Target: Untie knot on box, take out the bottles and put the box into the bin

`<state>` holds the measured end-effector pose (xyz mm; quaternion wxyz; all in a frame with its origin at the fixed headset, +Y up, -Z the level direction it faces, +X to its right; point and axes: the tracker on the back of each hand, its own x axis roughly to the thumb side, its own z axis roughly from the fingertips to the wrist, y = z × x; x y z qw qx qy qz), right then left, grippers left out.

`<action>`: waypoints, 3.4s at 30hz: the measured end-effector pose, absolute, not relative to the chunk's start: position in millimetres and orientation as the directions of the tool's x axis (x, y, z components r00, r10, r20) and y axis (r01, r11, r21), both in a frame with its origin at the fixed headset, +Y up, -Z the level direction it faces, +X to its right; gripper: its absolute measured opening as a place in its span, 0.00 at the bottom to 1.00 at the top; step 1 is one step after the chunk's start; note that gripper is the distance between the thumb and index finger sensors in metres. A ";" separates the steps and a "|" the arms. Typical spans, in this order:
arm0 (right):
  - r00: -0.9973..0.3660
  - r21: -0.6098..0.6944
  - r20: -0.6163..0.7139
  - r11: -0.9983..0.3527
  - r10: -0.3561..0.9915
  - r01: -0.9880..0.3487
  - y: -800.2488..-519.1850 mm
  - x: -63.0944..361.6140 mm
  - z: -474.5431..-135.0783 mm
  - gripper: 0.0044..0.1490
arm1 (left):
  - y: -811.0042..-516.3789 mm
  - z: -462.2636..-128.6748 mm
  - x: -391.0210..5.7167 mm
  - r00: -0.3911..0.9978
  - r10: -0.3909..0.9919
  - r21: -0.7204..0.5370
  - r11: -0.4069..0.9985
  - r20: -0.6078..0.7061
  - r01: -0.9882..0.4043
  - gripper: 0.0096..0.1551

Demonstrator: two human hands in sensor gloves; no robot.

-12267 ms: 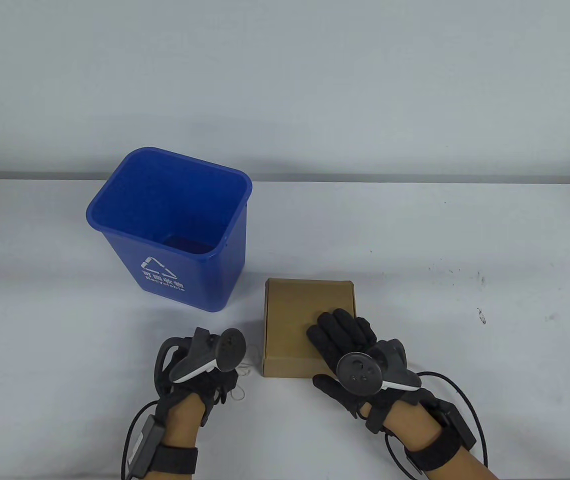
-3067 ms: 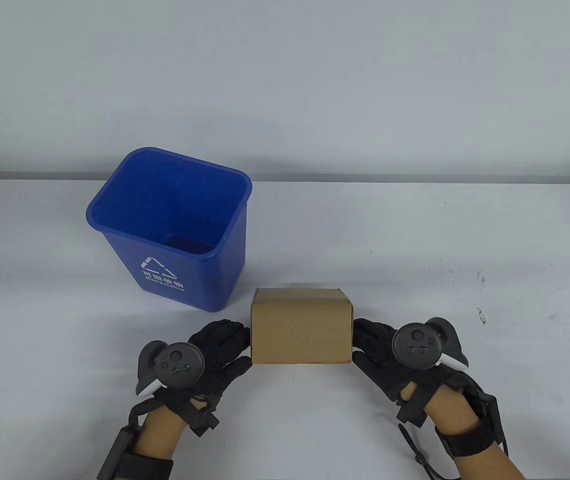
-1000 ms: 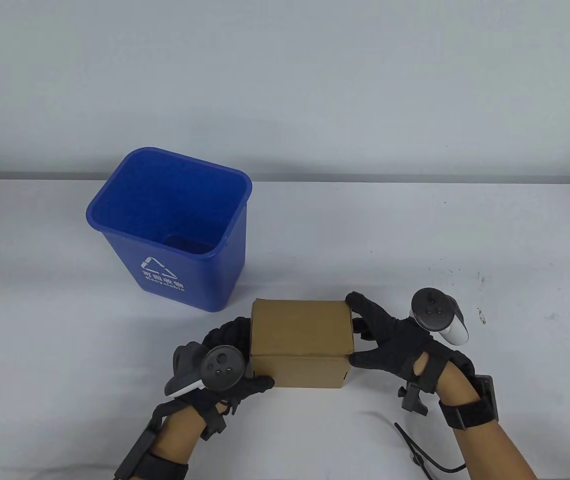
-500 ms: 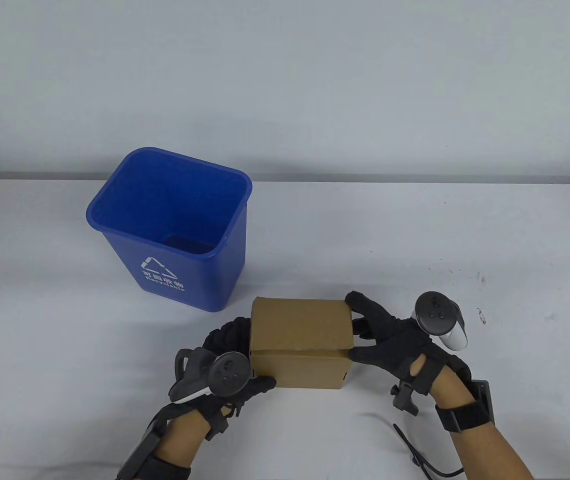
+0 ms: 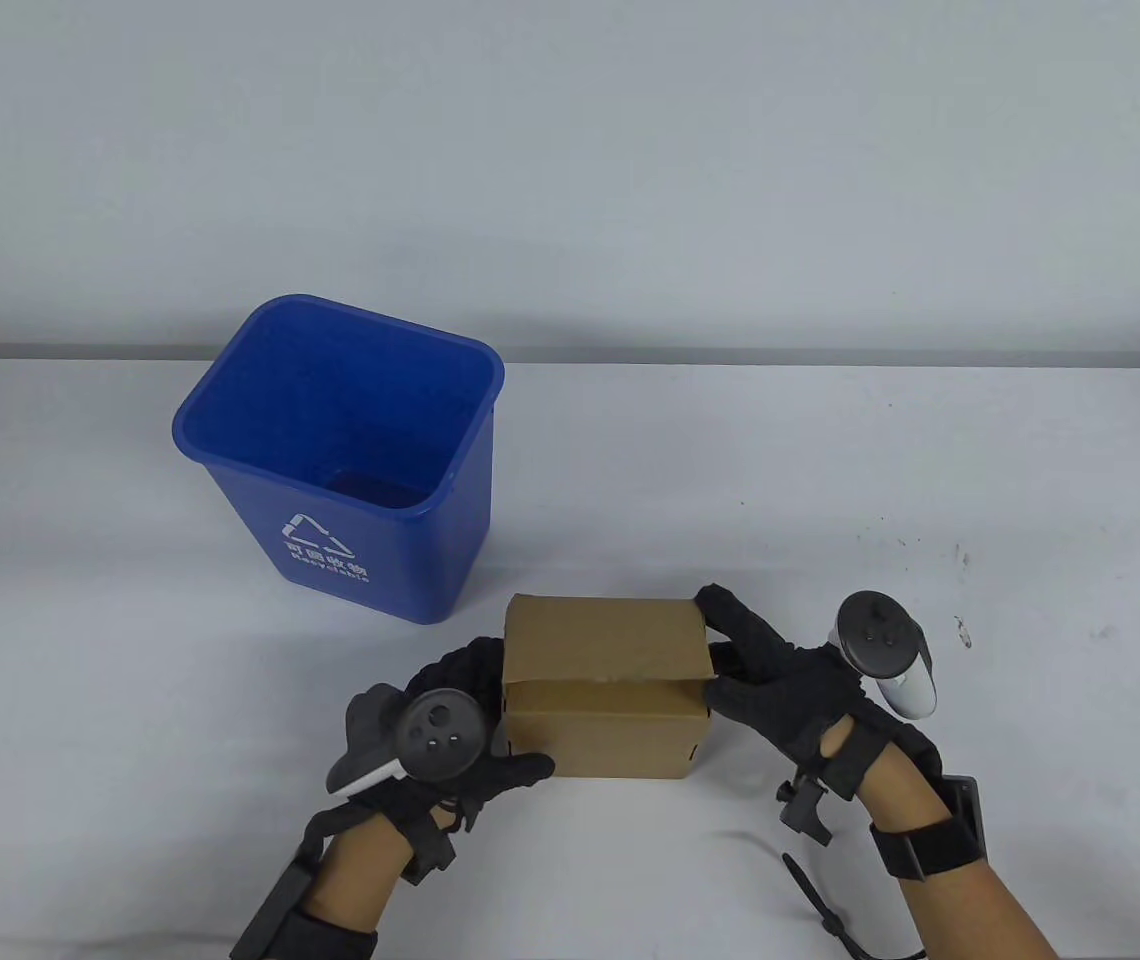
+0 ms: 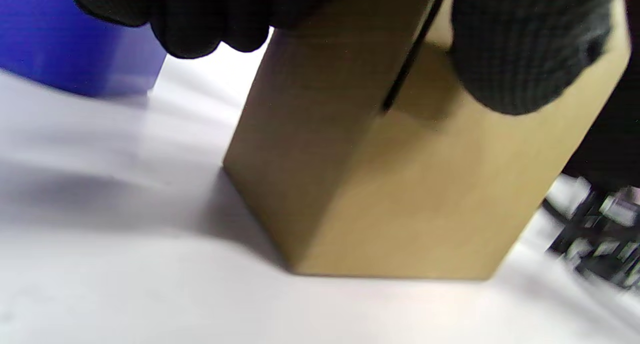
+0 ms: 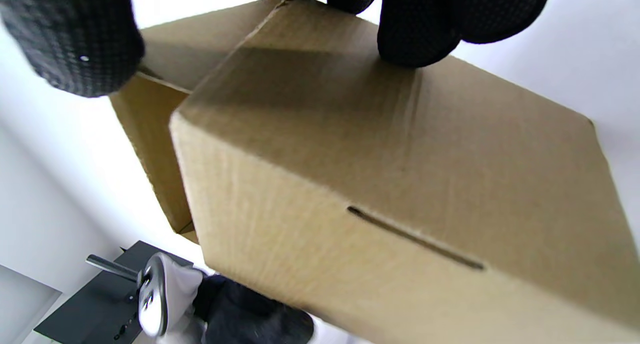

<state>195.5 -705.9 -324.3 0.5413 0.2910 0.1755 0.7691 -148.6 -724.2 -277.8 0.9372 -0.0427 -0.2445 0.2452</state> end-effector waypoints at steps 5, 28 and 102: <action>-0.287 0.670 0.162 -0.318 0.944 -0.670 -716.3 194.2 -318.4 0.68 | -714.1 -279.7 -178.5 0.621 0.680 -0.281 0.730 0.391 -0.623 0.68; -0.197 0.783 0.067 -0.174 0.978 -0.598 -724.8 182.8 -318.1 0.69 | -742.2 -290.4 -182.1 0.276 0.948 -0.688 0.307 0.158 -0.658 0.76; -0.528 0.148 0.739 -0.866 0.418 -0.478 -715.7 171.9 -303.8 0.64 | -734.6 -284.4 -174.4 0.591 0.573 -0.233 0.801 0.568 -0.552 0.72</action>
